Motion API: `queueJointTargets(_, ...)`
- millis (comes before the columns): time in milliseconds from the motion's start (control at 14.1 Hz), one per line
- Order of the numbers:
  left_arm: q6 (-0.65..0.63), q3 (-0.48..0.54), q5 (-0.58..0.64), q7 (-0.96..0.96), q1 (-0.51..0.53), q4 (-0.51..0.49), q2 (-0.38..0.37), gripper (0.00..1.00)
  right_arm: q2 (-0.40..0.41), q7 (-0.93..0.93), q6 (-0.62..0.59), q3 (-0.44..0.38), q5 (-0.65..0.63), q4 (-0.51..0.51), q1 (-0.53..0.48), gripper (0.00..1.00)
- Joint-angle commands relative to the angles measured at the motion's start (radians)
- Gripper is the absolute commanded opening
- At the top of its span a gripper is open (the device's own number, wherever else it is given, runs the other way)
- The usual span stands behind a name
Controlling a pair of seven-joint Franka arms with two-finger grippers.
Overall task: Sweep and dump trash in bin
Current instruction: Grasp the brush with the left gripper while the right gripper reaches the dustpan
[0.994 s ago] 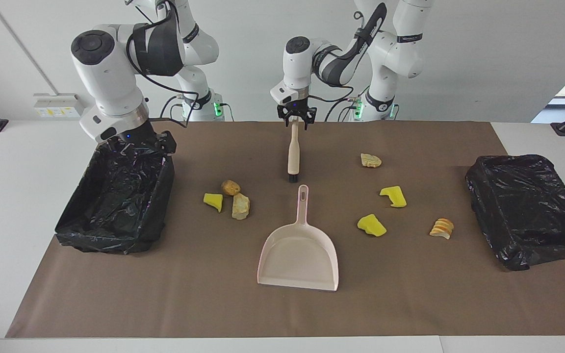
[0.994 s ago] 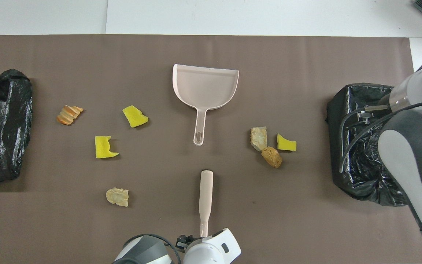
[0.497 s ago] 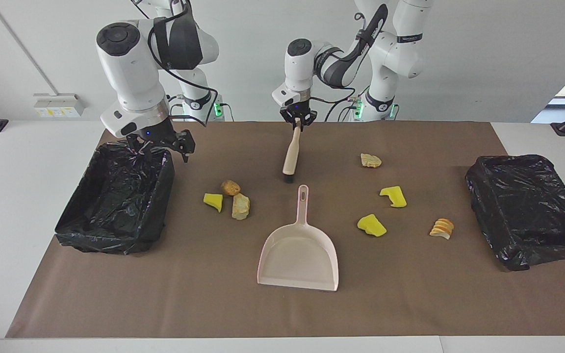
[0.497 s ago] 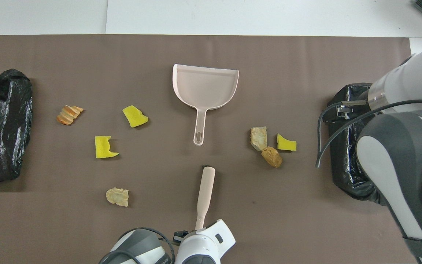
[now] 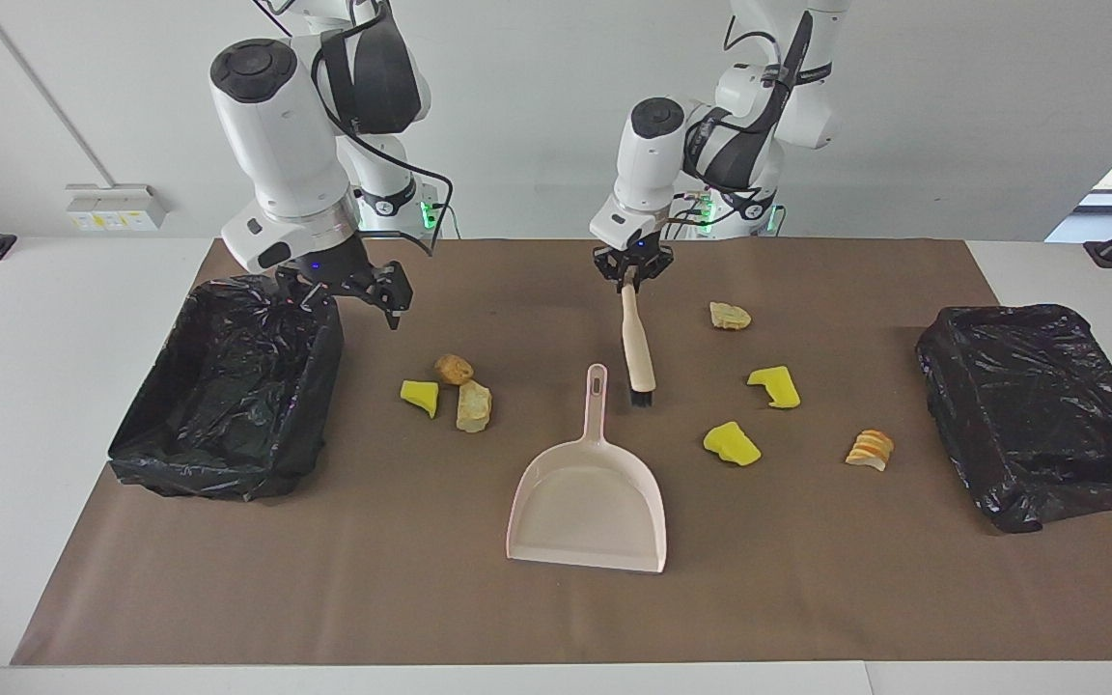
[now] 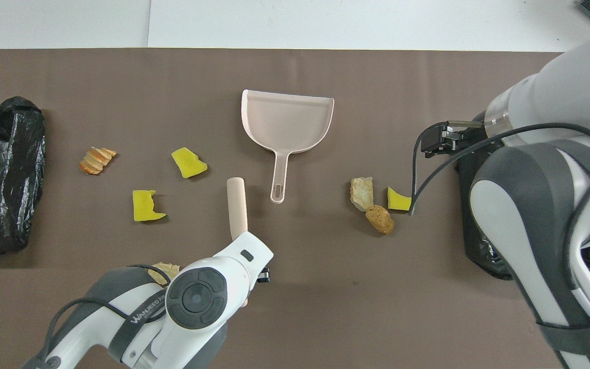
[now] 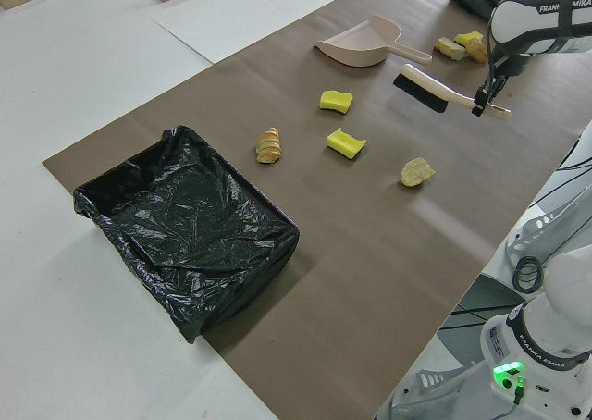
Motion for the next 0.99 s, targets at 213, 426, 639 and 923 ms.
queueJointTargets(213,0.091,-0.012,-0.087,0.058,0.209,0.144,0.146,0.00,0.143,0.191,0.003,0.027,0.031,0.106,0.120,1.00)
queueJointTargets(426,0.100,-0.015,-0.176,0.121,0.296,0.246,0.230,0.00,0.201,0.256,0.039,0.028,0.064,0.129,0.150,1.00)
queueJointTargets(639,0.175,-0.024,-0.301,0.231,0.357,0.281,0.300,0.00,0.342,0.386,0.071,0.028,0.068,0.267,0.218,1.00)
queueJointTargets(923,0.182,-0.026,-0.372,0.245,0.346,0.269,0.301,0.00,0.446,0.410,0.182,0.028,0.066,0.287,0.278,1.00)
